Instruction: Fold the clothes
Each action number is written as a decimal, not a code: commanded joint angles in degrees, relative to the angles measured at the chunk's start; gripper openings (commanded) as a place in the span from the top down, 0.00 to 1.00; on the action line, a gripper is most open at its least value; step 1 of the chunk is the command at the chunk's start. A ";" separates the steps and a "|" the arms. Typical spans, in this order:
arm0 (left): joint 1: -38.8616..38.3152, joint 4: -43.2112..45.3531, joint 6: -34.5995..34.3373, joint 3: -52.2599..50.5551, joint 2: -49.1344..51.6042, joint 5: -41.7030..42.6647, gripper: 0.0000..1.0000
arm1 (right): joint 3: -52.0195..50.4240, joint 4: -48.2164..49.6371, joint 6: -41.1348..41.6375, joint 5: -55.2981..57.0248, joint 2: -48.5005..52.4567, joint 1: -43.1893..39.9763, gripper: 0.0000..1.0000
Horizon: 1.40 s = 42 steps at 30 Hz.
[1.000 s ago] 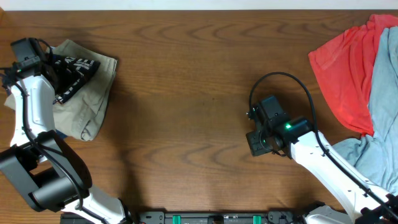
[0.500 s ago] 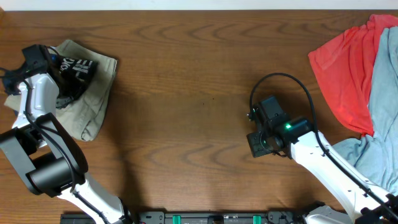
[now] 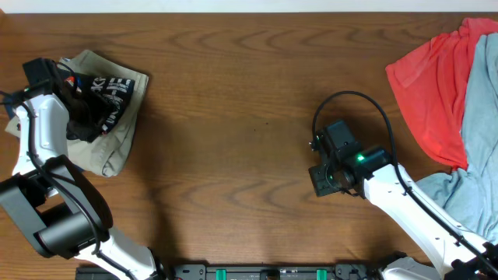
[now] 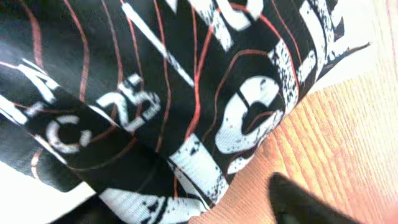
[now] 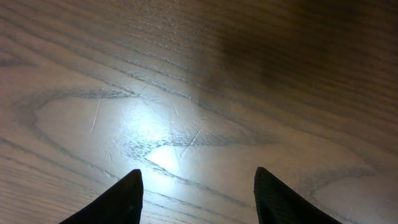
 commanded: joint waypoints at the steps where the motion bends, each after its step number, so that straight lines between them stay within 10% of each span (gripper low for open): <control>1: -0.20 -0.22 0.24 -0.50 -1.97 1.55 0.21 | 0.79 0.02 0.81 0.37 -0.42 -0.44 0.43; 11: -6.32 -0.48 1.16 -0.50 -11.82 1.22 0.09 | 0.79 3.30 0.81 -8.28 -0.42 -0.42 0.03; 26: -39.26 -13.25 12.48 -0.52 -12.50 -12.02 0.02 | 4.07 5.81 7.19 -12.66 -0.44 -18.14 0.01; 34: -37.64 -31.67 7.08 -0.59 -12.81 -17.64 0.02 | 7.10 -11.21 -0.76 -15.63 -0.44 -29.99 0.01; 42: -36.98 -28.24 7.13 -8.31 -23.04 -17.66 0.02 | 6.03 -18.64 -0.35 -12.26 -5.18 -29.00 0.01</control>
